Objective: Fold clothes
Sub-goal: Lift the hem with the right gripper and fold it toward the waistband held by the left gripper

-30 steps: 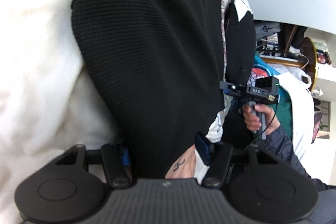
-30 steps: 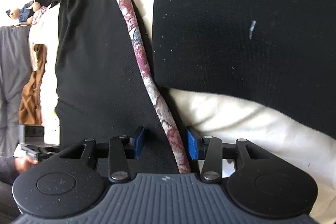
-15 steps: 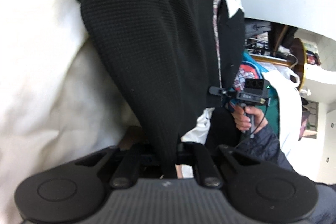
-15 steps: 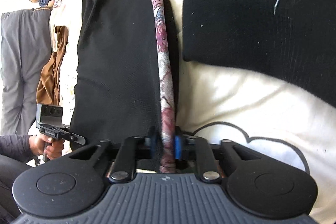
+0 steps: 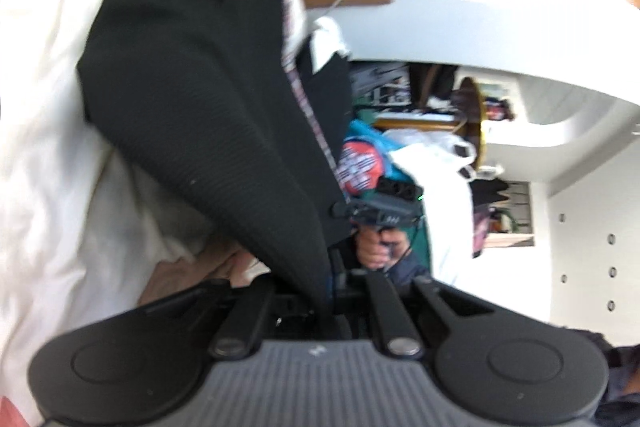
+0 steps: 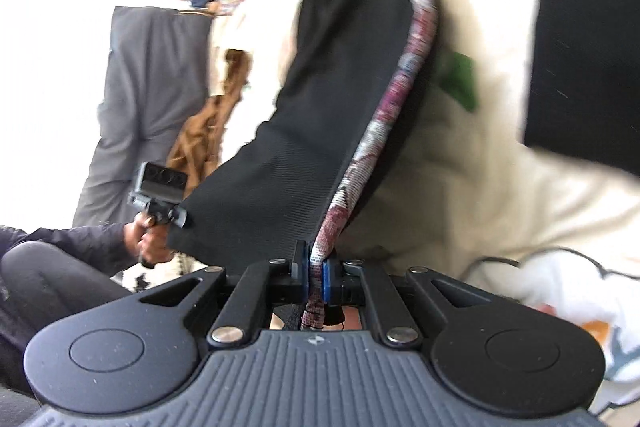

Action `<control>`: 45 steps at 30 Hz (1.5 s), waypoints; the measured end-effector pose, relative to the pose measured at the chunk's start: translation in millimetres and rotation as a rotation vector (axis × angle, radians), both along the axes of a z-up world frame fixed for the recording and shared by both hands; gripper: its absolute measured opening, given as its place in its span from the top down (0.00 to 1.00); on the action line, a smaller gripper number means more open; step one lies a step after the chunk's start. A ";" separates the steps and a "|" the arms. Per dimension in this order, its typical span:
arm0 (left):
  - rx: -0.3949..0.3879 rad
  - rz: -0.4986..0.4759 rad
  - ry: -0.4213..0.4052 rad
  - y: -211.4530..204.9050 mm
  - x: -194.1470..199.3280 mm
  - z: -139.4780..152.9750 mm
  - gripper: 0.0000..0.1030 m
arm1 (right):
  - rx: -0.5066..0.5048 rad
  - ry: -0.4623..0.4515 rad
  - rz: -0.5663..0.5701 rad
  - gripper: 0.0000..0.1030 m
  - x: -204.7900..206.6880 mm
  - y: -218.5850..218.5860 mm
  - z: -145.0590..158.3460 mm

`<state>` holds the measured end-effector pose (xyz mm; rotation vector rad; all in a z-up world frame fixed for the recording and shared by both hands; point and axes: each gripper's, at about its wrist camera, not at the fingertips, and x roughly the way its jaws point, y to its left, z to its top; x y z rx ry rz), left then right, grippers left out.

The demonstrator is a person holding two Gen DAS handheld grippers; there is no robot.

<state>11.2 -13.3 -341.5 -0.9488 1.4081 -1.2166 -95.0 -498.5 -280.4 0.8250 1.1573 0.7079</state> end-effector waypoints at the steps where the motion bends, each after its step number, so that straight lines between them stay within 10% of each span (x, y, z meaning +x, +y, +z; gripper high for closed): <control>1: -0.006 -0.001 -0.007 3.2 0.8 2.8 0.94 | 0.014 -0.022 0.011 0.94 2.9 2.7 7.9; 17: -0.094 0.080 -0.114 63.0 -6.4 66.8 0.95 | 0.138 -0.215 -0.001 0.94 -5.1 9.7 86.7; 45: 0.113 0.238 -0.270 68.1 95.6 42.8 0.95 | 0.027 -0.221 -0.311 0.94 91.4 9.5 28.6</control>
